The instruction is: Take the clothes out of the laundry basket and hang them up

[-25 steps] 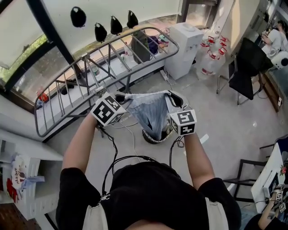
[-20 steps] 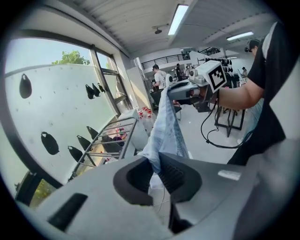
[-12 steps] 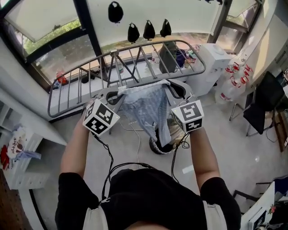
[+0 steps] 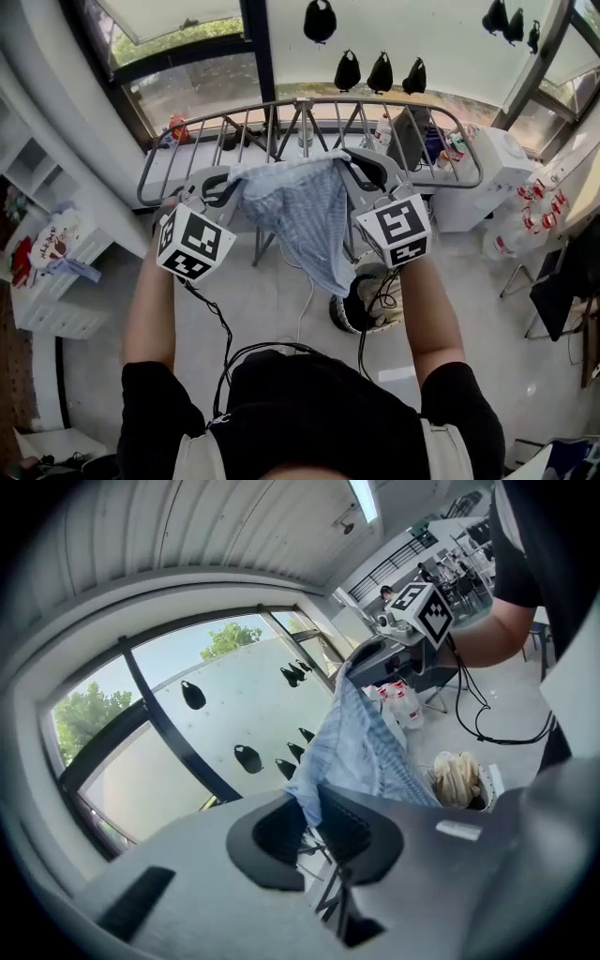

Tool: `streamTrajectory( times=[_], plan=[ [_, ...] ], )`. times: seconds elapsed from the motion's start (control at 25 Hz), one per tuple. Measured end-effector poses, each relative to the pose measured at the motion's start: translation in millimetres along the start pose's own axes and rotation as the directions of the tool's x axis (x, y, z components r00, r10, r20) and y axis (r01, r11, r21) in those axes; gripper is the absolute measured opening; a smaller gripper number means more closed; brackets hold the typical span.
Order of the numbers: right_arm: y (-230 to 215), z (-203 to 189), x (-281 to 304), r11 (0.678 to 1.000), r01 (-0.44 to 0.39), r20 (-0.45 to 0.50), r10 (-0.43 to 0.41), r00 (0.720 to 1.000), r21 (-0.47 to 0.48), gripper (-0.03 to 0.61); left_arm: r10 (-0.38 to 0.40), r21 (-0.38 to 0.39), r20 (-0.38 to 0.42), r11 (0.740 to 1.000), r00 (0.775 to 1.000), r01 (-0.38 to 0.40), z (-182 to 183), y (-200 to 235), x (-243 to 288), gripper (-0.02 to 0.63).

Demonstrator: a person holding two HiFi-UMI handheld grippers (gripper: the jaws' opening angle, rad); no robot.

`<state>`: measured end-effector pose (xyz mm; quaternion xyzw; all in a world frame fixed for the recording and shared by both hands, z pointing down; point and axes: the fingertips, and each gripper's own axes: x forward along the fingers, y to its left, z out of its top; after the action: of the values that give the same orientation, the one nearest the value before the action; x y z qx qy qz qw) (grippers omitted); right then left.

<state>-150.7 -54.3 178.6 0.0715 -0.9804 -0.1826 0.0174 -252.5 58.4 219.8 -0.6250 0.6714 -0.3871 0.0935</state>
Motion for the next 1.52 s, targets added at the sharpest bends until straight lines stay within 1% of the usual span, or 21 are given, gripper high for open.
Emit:
streamTrajectory(
  times=[0.2, 0.36, 0.48, 0.6, 0.76, 0.92, 1.04, 1.2, 1.36, 1.52],
  plan=[
    [27.8, 30.8, 36.5, 0.996, -0.078, 0.051, 0.080, 0.996, -0.040, 0.044, 0.093, -0.034, -0.026, 0.995, 0.995, -0.094, -23.9, 37.0, -32.6, 0.028],
    [51.9, 49.5, 61.3, 0.992, -0.112, 0.071, 0.115, 0.991, -0.050, 0.044, 0.128, -0.050, -0.026, 0.990, 0.991, -0.130, -43.1, 63.5, -55.0, 0.028],
    [67.7, 59.7, 77.6, 0.992, -0.114, 0.076, 0.118, 0.990, -0.055, 0.045, 0.129, -0.058, -0.015, 0.990, 0.992, -0.129, -57.9, 79.2, -67.3, 0.028],
    [76.7, 64.2, 87.8, 0.993, -0.110, 0.075, 0.113, 0.991, -0.046, 0.044, 0.129, -0.050, -0.007, 0.990, 0.992, -0.129, -66.7, 88.8, -74.2, 0.028],
    [88.4, 67.4, 99.4, 0.993, -0.109, 0.064, 0.112, 0.992, -0.050, 0.045, 0.160, -0.038, 0.014, 0.986, 0.987, -0.159, -76.9, 104.2, -81.4, 0.029],
    [96.2, 71.1, 114.2, 0.993, -0.106, 0.053, 0.109, 0.993, -0.060, 0.046, 0.173, -0.037, 0.031, 0.984, 0.984, -0.172, -86.4, 118.9, -84.4, 0.029],
    [99.9, 77.3, 128.2, 0.992, -0.100, 0.054, 0.104, 0.993, -0.072, 0.045, 0.188, -0.009, 0.041, 0.982, 0.981, -0.187, -93.0, 135.6, -83.7, 0.029],
    [102.0, 97.2, 155.7, 0.989, -0.075, 0.052, 0.082, 0.995, -0.126, 0.044, 0.230, 0.008, 0.071, 0.973, 0.971, -0.231, -101.6, 175.7, -81.8, 0.029],
    [98.9, 111.7, 187.9, 0.983, -0.022, 0.038, 0.029, 0.999, -0.180, 0.044, 0.247, 0.048, 0.087, 0.967, 0.965, -0.252, -112.6, 214.1, -69.4, 0.029],
    [89.0, 117.6, 216.1, 0.973, 0.039, 0.023, -0.035, 0.999, -0.229, 0.044, 0.278, 0.095, 0.119, 0.952, 0.953, -0.290, -120.2, 245.2, -53.4, 0.029]
  ],
)
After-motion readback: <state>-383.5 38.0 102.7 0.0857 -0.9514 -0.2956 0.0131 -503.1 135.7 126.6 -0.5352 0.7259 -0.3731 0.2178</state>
